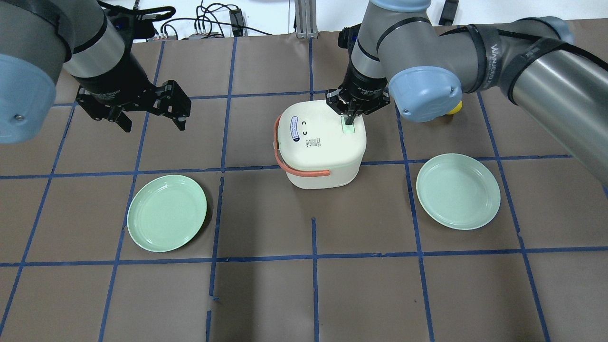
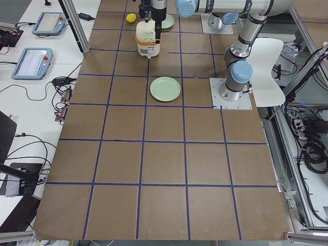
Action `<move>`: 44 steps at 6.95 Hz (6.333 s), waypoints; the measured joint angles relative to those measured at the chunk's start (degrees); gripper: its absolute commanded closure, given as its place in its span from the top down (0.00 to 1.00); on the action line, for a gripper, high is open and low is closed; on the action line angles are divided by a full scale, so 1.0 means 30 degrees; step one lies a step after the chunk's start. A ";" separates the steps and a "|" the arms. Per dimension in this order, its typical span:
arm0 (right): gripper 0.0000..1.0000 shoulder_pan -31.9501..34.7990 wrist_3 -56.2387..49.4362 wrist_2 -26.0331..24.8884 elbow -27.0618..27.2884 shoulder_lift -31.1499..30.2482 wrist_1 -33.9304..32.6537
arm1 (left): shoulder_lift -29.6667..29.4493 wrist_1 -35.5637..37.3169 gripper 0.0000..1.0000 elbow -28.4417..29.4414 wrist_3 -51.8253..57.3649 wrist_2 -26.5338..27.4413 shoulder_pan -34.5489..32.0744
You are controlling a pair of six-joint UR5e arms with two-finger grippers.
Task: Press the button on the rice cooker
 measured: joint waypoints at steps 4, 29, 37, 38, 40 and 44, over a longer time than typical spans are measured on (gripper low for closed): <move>0.06 -0.0006 -0.0036 -0.0017 -0.0149 0.0078 0.0186 | 0.0000 0.0000 1.00 -0.0001 0.0001 0.0000 0.0000; 1.00 -0.4698 -0.2706 -0.1999 -0.3833 -0.2704 0.6958 | 0.0001 0.0000 1.00 0.0000 0.0000 0.0000 -0.0001; 1.00 -0.4660 -0.3492 -0.2087 -0.3621 -0.3345 0.5378 | 0.0011 -0.0001 1.00 0.0000 0.0000 0.0000 0.0000; 1.00 -0.4659 -0.3492 -0.2173 -0.3618 -0.3442 0.5331 | 0.0010 0.0000 1.00 0.0000 0.0000 -0.0001 0.0000; 1.00 -0.4659 -0.3446 -0.2796 -0.3644 -0.3482 0.5212 | 0.0017 0.0000 1.00 0.0000 0.0001 0.0000 0.0001; 1.00 -0.4719 -0.3568 -0.2834 -0.3385 -0.3736 0.5069 | 0.0022 0.0000 1.00 0.0000 0.0000 0.0000 0.0000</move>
